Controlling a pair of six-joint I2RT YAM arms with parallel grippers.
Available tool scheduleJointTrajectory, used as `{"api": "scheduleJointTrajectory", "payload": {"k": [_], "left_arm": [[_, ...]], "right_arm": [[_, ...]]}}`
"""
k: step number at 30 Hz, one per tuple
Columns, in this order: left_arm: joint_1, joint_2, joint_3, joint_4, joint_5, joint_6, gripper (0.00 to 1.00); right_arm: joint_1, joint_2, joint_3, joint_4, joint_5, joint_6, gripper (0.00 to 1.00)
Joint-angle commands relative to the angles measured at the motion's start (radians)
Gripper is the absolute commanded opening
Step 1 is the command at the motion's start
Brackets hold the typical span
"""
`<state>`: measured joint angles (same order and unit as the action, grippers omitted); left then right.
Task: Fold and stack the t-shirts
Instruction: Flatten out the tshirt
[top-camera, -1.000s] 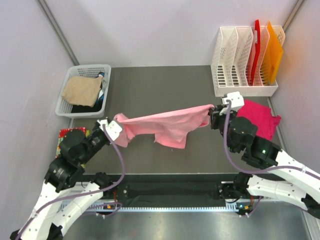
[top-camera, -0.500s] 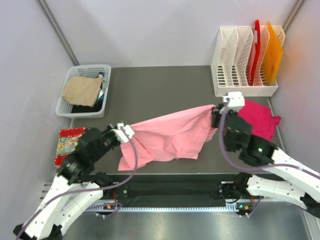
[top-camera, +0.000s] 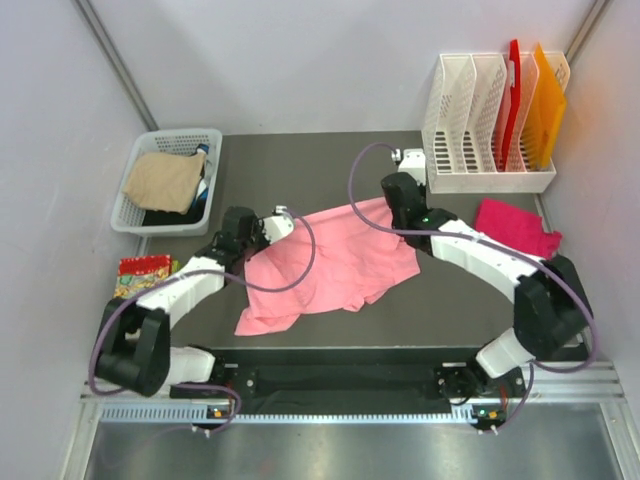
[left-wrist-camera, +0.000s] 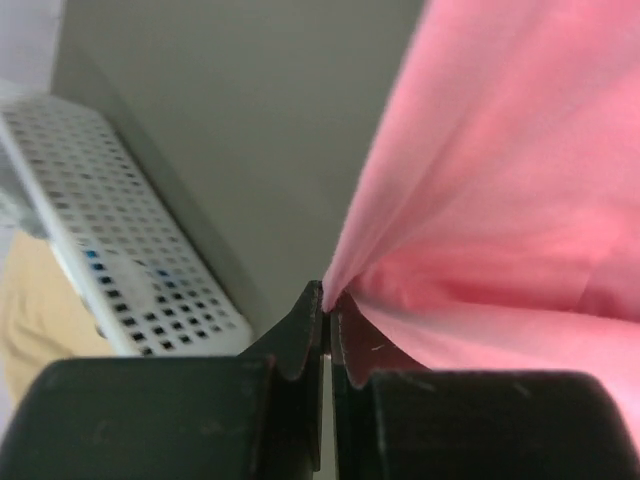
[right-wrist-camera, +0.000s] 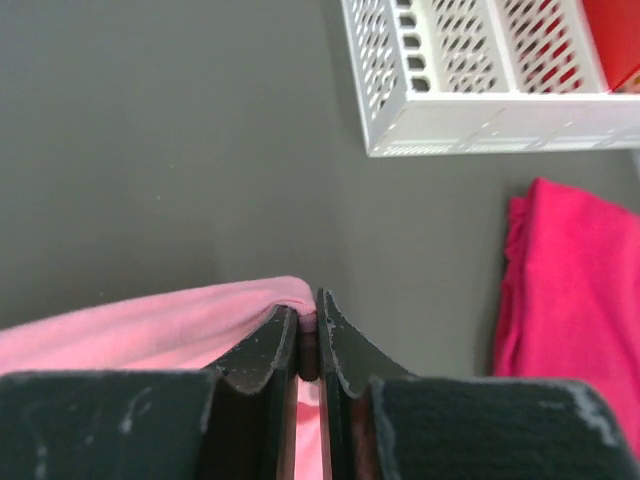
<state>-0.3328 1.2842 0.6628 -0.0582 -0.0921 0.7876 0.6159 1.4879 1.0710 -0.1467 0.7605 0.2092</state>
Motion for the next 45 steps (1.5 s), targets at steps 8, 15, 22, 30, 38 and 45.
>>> {"api": "scheduleJointTrajectory", "payload": {"k": [8, 15, 22, 30, 38, 45], "left_arm": [[0.104, 0.155, 0.067, 0.316, -0.101, -0.007, 0.89], [0.103, -0.152, -0.022, 0.005, 0.138, -0.06, 0.99], [0.094, -0.368, -0.167, -0.12, 0.305, -0.047, 0.99], [0.075, -0.269, -0.18, -0.108, 0.313, -0.054, 0.99], [0.043, -0.152, -0.164, -0.016, 0.273, -0.085, 0.98], [0.025, -0.144, -0.146, -0.006, 0.278, -0.111, 0.98]], "right_arm": [[-0.116, 0.204, 0.115, 0.09, 0.026, 0.027, 0.27], [-0.104, 0.059, 0.012, 0.094, 0.034, 0.047, 0.77], [-0.07, -0.123, -0.224, 0.139, -0.185, 0.142, 0.68], [-0.002, -0.045, -0.313, 0.248, -0.336, 0.199, 0.56], [0.07, 0.051, -0.327, 0.295, -0.378, 0.219, 0.52], [0.119, 0.023, -0.397, 0.314, -0.365, 0.265, 0.51]]}}
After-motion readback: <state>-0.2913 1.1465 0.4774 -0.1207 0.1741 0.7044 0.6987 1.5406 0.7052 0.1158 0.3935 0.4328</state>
